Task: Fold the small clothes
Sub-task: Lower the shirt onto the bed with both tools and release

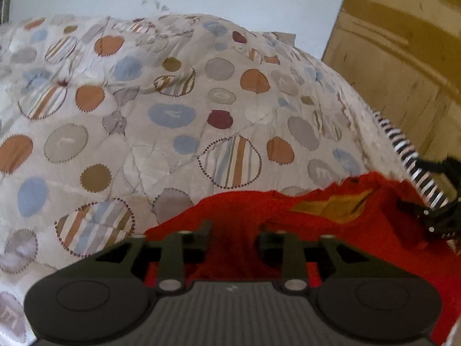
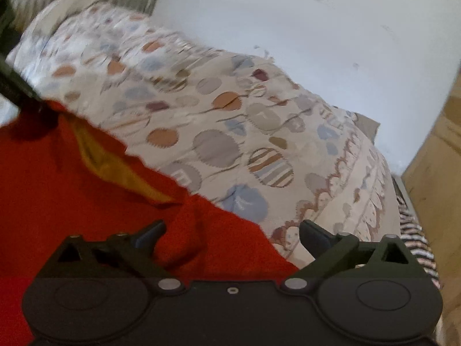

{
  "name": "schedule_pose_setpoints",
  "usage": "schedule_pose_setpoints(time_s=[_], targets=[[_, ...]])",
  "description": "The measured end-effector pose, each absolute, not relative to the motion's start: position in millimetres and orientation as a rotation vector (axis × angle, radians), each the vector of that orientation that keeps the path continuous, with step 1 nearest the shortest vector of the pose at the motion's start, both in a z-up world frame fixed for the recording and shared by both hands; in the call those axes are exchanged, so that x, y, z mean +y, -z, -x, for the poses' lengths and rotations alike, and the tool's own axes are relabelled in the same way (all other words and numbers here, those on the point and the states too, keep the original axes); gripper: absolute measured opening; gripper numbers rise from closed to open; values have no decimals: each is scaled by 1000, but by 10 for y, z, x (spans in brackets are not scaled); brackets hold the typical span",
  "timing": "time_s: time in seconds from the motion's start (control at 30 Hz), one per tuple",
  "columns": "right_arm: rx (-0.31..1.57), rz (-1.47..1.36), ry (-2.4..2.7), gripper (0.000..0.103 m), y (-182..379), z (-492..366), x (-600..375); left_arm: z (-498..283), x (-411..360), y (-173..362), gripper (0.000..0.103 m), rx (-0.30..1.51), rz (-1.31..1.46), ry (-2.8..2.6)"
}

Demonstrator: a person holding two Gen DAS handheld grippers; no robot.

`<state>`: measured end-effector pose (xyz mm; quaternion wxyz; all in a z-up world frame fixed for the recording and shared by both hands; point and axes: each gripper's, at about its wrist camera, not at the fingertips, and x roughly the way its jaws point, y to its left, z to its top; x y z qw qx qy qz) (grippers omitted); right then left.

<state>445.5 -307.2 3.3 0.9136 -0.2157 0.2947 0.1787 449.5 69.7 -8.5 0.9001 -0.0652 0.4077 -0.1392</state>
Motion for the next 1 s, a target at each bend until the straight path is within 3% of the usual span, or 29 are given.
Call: schedule_pose_setpoints(time_s=[0.07, 0.2, 0.43, 0.67, 0.73, 0.77, 0.83, 0.87, 0.9, 0.93, 0.97, 1.0], targets=[[616, 374, -361, 102, -119, -4529, -3176, -4467, 796, -1, 80, 805, 187, 277], [669, 149, -342, 102, -292, -4660, -3470, -4402, 978, -209, 96, 730, 277, 287], [659, -50, -412, 102, -420, -4478, -3740, -4183, 1120, -338, 102, 655, 251, 337], [659, 393, -590, 102, -152, -3835, -3327, -3975, 995, 39, 102, 724, 101, 351], [662, 478, -602, 102, -38, -3769, -3215, -3979, 973, 114, 98, 725, 107, 336], [670, 484, -598, 101, 8, -3783, -3187, -3984, 976, 143, 90, 726, 118, 325], [674, 435, -583, 92, 41, -3857, -3185, -4046, 995, 182, 71, 730, 168, 305], [670, 396, -564, 87, 40, -3914, -3201, -4070, 1019, 198, 53, 729, 194, 299], [664, 359, -540, 78, 36, -3974, -3224, -4105, 1047, 206, 27, 731, 220, 301], [656, 322, -517, 59, 31, -4027, -3259, -4139, 1076, 210, 16, 732, 253, 302], [647, 288, -496, 44, 16, -4078, -3291, -4151, 1101, 211, 13, 721, 271, 288], [640, 257, -472, 14, 0, -4134, -3328, -4142, 1121, 201, 11, 699, 279, 267]])
